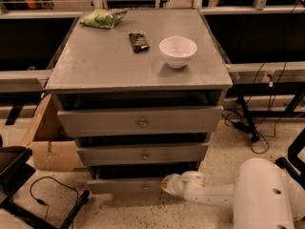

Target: Close bottom drawer

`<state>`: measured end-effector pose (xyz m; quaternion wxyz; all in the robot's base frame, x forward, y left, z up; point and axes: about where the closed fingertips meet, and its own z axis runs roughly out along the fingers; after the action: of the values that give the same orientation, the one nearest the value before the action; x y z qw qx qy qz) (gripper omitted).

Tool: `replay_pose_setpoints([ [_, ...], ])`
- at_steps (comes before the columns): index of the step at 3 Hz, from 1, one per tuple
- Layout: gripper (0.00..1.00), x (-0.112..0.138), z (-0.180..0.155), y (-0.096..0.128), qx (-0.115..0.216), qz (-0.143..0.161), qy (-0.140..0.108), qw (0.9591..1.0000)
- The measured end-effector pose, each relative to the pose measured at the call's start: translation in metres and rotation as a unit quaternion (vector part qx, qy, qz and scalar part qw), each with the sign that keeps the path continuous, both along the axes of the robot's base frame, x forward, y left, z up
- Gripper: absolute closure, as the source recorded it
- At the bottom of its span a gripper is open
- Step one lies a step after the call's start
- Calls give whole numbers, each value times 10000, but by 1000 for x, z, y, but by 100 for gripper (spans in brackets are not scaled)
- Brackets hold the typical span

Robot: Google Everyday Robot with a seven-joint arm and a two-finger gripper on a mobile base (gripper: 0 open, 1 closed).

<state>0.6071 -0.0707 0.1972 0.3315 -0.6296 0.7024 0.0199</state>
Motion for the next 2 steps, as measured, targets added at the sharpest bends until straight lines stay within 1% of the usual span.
replay_pose_setpoints([
  [1,12,0,0,0,0,0,0,10000],
  [2,0,0,0,0,0,0,0,10000],
])
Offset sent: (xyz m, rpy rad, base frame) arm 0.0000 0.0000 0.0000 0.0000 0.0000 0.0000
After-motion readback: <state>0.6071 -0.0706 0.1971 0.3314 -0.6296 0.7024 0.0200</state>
